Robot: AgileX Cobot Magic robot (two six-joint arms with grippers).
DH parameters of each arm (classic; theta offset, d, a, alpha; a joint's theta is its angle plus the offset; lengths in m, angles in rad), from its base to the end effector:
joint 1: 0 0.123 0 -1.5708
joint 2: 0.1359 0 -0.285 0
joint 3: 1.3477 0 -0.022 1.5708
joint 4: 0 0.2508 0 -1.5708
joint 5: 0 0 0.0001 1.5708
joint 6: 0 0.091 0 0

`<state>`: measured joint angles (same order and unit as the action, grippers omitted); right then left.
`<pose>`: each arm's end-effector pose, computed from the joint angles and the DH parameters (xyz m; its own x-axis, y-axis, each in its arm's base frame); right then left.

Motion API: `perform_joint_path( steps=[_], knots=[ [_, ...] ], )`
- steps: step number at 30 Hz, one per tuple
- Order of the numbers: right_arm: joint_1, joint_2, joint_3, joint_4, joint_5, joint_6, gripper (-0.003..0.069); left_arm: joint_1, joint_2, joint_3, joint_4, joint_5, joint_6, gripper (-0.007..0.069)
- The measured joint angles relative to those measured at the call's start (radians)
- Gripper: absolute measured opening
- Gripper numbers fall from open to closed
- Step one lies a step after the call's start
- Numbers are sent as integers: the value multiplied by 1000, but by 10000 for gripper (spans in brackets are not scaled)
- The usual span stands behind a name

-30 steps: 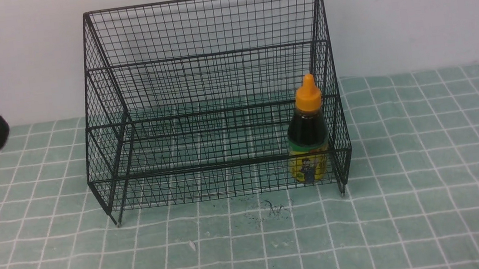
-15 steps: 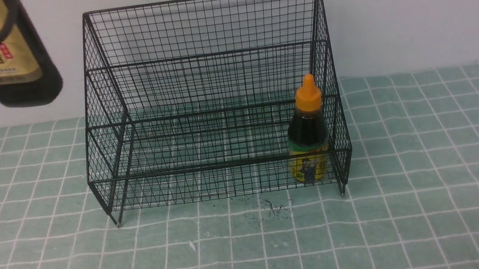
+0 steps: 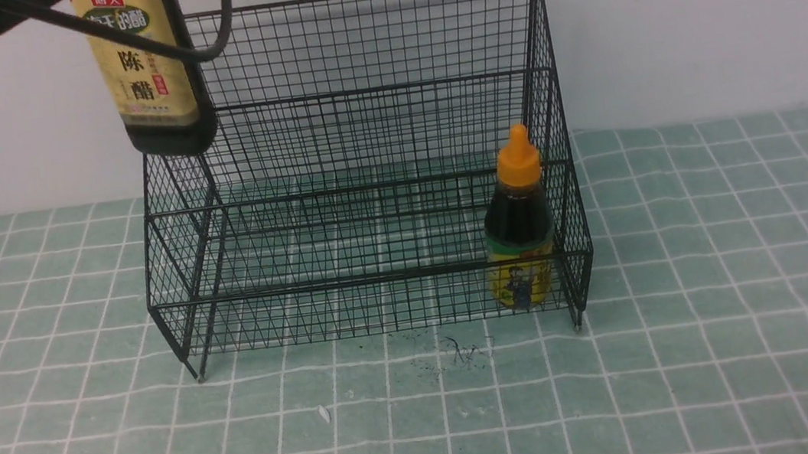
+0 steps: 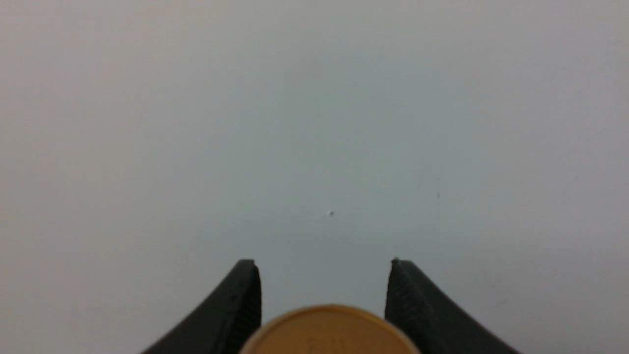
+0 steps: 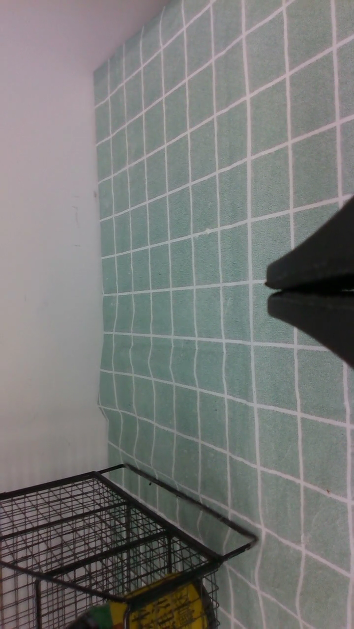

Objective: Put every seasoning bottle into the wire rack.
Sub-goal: Use the left arm to put the condiment bottle back on the shelf

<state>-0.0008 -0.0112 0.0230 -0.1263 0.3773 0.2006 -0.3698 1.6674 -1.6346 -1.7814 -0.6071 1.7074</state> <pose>0.0525 -0.0043 0.1724 -0.2900 0.0831 -0.9534 0.0695 0.9954 0.0657 0.3821 -0.0938 0.4292 -0.0574 -0.0826 -0.9949 -0.2264 0.9717 -0.0676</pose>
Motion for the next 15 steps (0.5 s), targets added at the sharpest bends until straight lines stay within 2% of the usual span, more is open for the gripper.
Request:
perform_joint_path(
  steps=[4, 15],
  knots=[
    [0, 0, 0, 0, 0, 0, -13, -30, 14, 7, 0, -78, 17, 301],
    [0, 0, 0, 0, 0, 0, -13, -45, 48, 7, 0, -82, -22, 301]
  ],
)
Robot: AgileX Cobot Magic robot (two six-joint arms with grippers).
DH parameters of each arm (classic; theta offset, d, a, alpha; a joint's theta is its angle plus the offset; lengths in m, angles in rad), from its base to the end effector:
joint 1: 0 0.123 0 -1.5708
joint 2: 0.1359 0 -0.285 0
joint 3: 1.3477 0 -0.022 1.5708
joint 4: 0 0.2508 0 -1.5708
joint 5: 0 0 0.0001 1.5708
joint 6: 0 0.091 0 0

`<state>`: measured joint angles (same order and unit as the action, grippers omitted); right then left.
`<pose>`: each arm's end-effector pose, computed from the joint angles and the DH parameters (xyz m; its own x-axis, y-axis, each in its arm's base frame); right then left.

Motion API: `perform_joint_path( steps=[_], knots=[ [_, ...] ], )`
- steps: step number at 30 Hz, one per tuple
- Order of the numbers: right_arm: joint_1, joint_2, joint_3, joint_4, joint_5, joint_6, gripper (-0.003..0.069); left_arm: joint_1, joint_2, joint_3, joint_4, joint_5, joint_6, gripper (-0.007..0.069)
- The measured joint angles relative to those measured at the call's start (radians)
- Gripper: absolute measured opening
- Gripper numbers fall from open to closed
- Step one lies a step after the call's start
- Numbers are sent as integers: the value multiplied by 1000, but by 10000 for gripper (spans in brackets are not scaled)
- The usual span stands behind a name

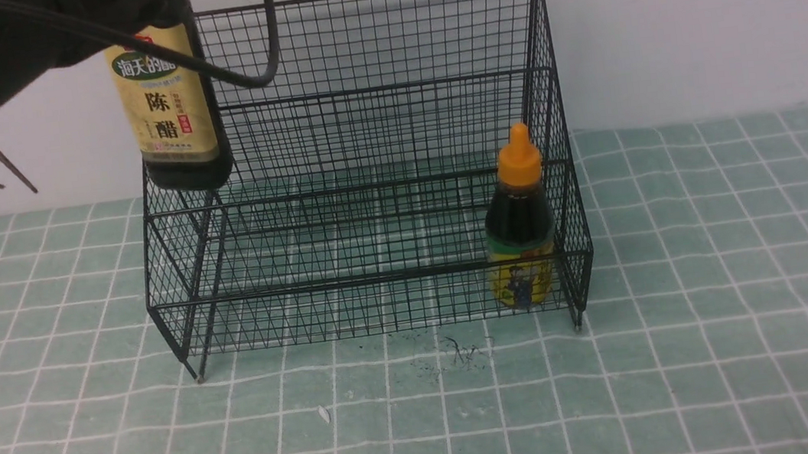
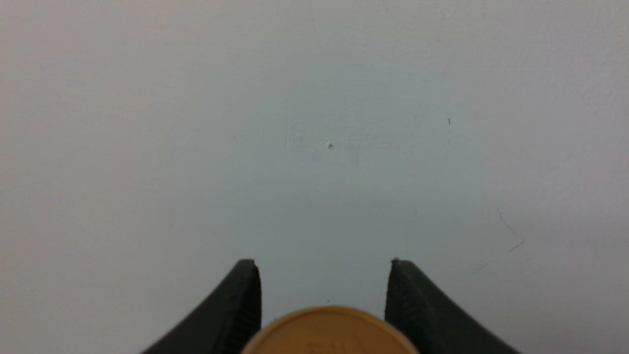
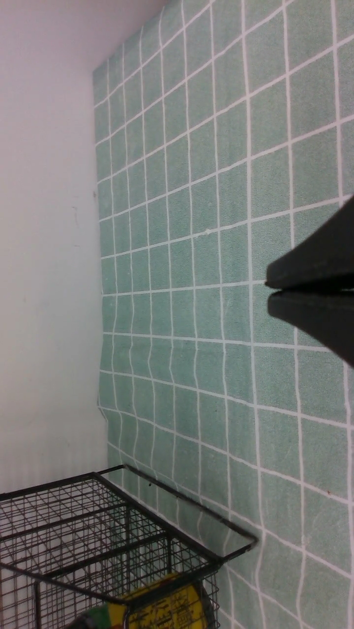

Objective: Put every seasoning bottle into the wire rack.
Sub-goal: Use the left arm to put the condiment bottle back on the shelf

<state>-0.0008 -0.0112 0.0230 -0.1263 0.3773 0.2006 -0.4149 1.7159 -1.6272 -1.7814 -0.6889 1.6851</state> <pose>0.0525 -0.0043 0.1724 -0.2900 0.0831 -0.9534 0.0695 0.9954 0.0657 0.3890 -0.1096 0.4063 -0.1167 -0.0814 -0.9898 -0.2661 0.9628 -0.0478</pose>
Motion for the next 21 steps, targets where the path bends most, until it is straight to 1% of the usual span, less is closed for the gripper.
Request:
perform_joint_path(
  steps=[6, 21],
  knots=[
    [0, -1, 0, 0, 0, 0, -13, 0, 28, 0, 0, 10, -36, 301],
    [0, -1, 0, 0, 0, 0, -13, 0, 125, 0, 0, 27, -56, 301]
  ],
)
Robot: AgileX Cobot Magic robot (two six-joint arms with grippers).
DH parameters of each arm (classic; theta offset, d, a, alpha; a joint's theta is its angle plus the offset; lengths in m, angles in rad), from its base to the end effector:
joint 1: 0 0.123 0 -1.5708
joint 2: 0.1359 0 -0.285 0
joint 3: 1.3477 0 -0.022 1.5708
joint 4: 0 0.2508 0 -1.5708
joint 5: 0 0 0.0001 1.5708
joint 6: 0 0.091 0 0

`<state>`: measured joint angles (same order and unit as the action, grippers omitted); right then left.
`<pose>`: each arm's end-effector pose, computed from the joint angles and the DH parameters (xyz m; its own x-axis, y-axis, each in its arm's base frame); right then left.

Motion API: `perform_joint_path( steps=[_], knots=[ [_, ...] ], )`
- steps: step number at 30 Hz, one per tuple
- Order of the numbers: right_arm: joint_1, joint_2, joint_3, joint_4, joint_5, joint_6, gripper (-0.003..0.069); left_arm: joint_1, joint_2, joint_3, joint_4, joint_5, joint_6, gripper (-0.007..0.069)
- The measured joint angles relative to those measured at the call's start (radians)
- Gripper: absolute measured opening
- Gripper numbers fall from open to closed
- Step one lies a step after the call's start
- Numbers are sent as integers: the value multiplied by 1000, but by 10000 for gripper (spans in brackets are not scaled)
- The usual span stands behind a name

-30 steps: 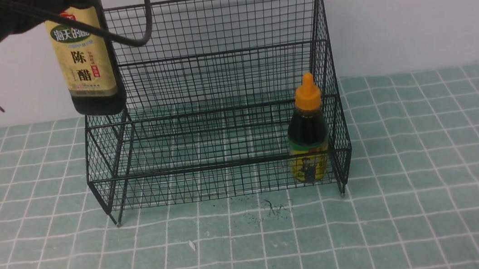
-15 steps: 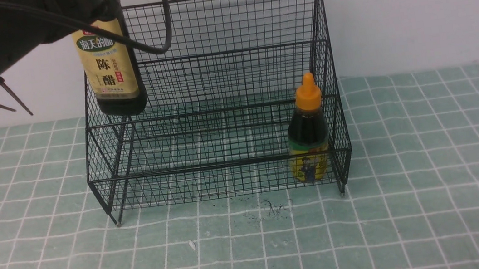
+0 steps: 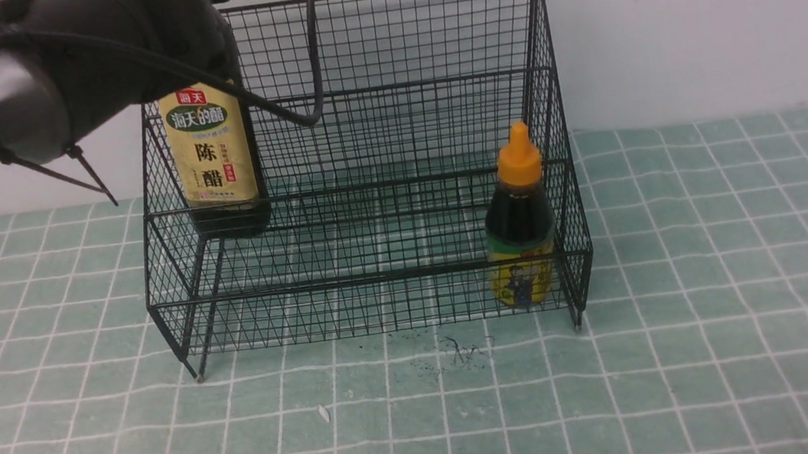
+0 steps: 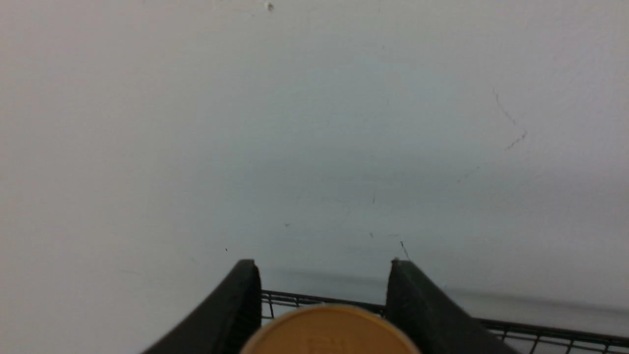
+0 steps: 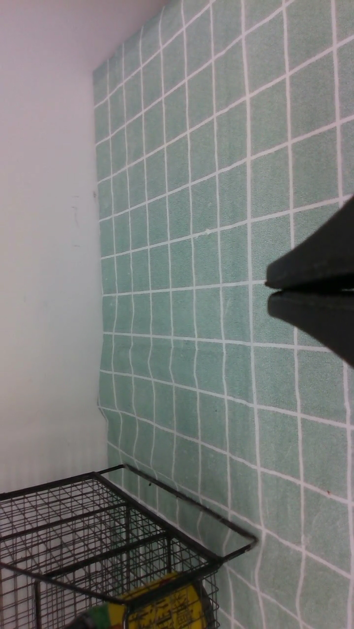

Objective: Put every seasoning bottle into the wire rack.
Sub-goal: Use the left arm to put the condiment bottle back on the shelf

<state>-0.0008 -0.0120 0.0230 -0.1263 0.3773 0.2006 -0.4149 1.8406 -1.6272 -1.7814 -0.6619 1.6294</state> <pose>0.0524 -0.0043 0.1724 -0.2892 0.0831 -0.9537 0.0694 0.9954 0.0657 0.4191 -0.1249 0.3545 -0.2122 -0.0852 -0.9735 -0.2540 0.9667 -0.0293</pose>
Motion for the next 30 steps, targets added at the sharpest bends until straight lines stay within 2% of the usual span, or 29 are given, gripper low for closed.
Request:
perform_joint_path(
  steps=[21, 30],
  knots=[
    [0, 0, 0, 0, 0, 0, -13, -2, 68, 0, 0, -3, 6, 302],
    [0, 0, 0, 0, 0, 0, -13, -44, 42, -10, 0, -73, 67, 371]
  ],
)
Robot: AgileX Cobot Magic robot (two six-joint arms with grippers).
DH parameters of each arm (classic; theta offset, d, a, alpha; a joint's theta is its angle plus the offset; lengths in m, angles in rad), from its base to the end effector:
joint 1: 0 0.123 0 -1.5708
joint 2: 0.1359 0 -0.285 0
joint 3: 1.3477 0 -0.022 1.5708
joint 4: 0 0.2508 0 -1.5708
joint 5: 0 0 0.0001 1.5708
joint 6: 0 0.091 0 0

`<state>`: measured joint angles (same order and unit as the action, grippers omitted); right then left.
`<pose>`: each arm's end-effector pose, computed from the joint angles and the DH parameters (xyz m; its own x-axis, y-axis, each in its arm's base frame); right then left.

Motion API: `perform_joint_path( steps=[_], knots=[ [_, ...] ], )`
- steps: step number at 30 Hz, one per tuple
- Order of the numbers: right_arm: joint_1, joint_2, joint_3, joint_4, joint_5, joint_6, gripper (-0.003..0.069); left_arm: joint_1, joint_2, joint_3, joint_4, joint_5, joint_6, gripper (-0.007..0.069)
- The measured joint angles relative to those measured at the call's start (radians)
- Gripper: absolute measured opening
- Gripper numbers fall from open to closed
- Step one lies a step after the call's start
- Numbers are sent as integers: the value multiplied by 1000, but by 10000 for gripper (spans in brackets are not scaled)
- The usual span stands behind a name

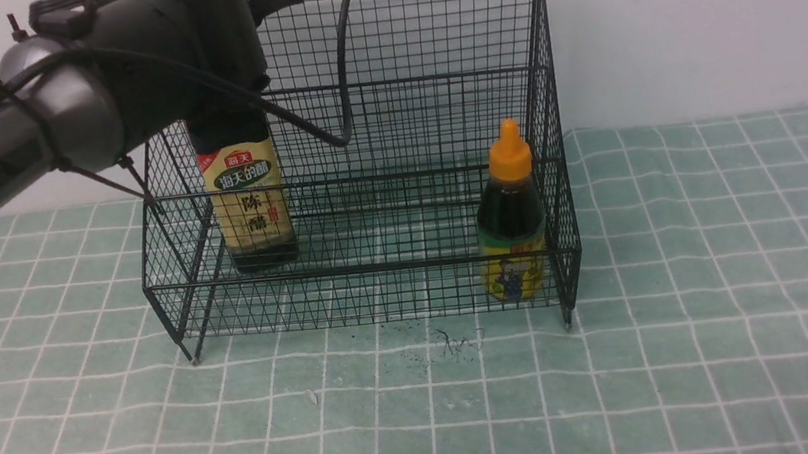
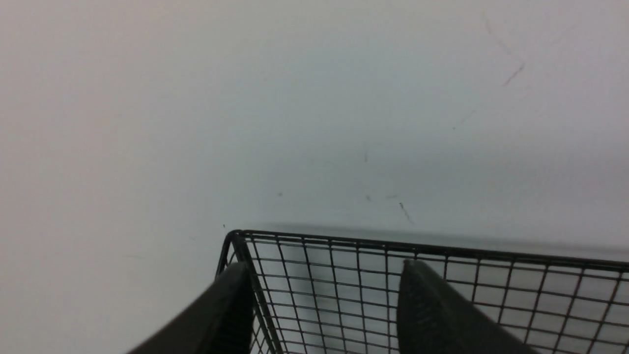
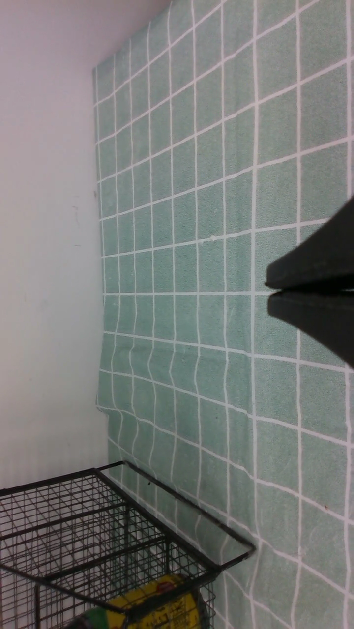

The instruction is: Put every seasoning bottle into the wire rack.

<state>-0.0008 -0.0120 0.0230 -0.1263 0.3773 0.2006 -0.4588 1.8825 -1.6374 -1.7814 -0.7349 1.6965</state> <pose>0.0524 -0.0043 0.1724 -0.2892 0.0831 -0.9537 0.0694 0.9954 0.0657 0.4202 -0.1411 0.3390 -0.2655 0.0013 -0.9641 -0.2630 0.9620 0.0737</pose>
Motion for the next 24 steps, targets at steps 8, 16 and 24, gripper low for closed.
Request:
perform_joint_path(
  steps=[8, 16, 24],
  knots=[
    [0, 0, 0, 0, 0, 0, -13, -11, -31, 0, 0, -7, 47, 375],
    [0, 0, 0, 0, 0, 0, -13, -11, -115, 0, 0, -7, 122, 288],
    [0, 0, 0, 0, 0, 0, -13, -11, -285, 0, 0, 17, 325, 9]
  ],
)
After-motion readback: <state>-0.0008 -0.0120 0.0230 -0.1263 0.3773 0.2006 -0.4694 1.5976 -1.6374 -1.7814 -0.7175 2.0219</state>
